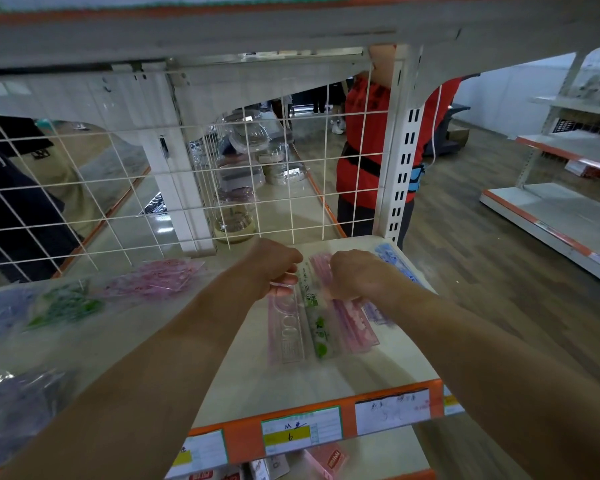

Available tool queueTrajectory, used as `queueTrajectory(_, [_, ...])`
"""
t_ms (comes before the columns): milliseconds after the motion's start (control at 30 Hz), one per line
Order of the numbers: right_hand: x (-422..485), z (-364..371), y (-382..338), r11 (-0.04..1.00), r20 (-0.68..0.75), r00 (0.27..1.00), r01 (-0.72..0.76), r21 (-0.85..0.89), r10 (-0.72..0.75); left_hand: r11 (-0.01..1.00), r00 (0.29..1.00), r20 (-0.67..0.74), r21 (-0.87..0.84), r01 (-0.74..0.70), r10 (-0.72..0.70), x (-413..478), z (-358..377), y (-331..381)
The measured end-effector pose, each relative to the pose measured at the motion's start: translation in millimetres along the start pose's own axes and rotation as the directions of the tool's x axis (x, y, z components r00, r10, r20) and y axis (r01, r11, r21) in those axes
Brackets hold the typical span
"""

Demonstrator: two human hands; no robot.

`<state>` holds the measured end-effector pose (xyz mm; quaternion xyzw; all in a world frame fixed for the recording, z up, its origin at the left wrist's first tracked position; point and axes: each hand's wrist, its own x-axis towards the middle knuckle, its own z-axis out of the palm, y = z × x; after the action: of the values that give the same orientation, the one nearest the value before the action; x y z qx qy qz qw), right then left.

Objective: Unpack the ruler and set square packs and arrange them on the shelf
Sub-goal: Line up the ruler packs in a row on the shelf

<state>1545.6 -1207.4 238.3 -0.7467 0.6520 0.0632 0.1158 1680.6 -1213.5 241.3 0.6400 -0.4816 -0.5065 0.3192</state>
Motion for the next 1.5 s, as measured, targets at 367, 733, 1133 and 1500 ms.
queueTrajectory(367, [4.1, 0.6, 0.0, 0.999, -0.023, 1.0, -0.007, -0.034, 0.006, 1.0, 1.0, 0.011, 0.017, 0.0, -0.001, -3.3, 0.4, 1.9])
queueTrajectory(733, [4.1, 2.2, -1.6, 0.997, -0.051, 0.998, 0.018, -0.081, -0.022, 0.999, 1.0, 0.022, 0.051, 0.001, -0.002, -9.0, -2.1, 0.3])
queueTrajectory(1133, [8.1, 2.8, 0.2, 0.999, -0.058, 0.998, 0.019, -0.047, -0.022, 0.998, 0.999, 0.032, 0.068, 0.016, -0.018, -7.6, 2.3, 0.9])
queueTrajectory(1500, [13.6, 3.9, 3.5, 0.999, -0.081, 0.996, 0.028, -0.043, -0.032, 0.994, 1.0, 0.024, 0.111, 0.014, -0.017, -2.9, 0.6, -2.7])
